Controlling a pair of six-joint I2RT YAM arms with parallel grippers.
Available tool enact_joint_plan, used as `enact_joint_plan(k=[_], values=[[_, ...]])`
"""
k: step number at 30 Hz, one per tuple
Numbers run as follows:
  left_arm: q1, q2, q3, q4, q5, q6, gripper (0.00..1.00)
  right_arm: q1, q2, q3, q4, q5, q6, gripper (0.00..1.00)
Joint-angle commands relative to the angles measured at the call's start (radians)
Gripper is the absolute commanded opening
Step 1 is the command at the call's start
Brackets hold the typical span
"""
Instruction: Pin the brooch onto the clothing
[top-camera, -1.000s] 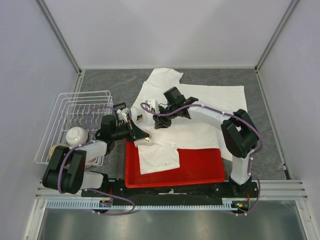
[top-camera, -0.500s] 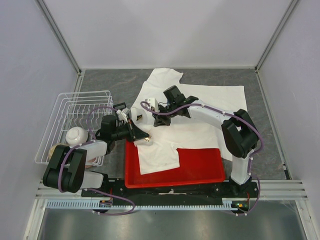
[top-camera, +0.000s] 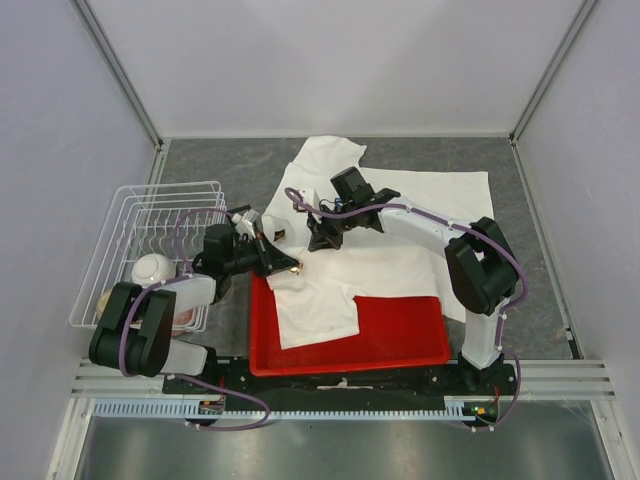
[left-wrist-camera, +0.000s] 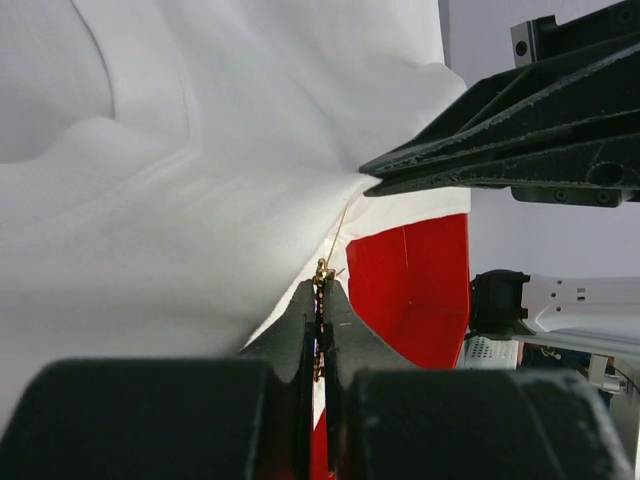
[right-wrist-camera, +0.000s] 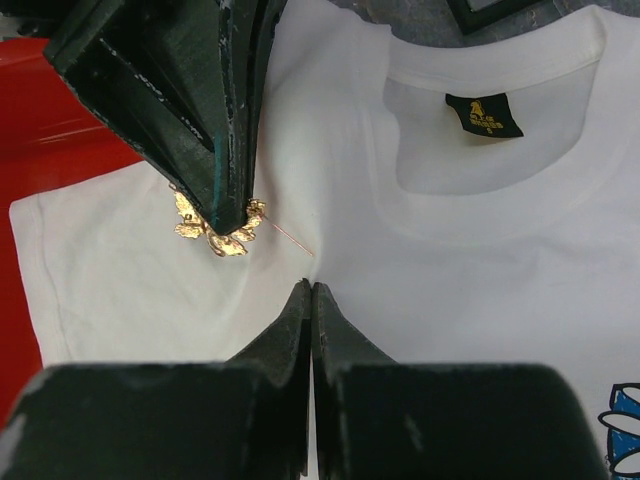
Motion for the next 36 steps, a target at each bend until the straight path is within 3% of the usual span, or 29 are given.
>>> enact_joint_plan(k=[1,20,36], values=[[0.005,0.024,0.040,0.069,-0.031,-0.025,0.02,-0.003,0.000,0.045,0.033,-0.054,0.037,0.00],[-0.053,0.055,0.066,0.119,-0.027,-0.054,0.02,-0.004,0.013,0.043,0.042,-0.089,0.051,0.00],[-0.060,0.076,0.092,0.066,-0.059,-0.019,0.02,0.000,-0.015,0.009,0.030,-0.112,0.005,0.00]])
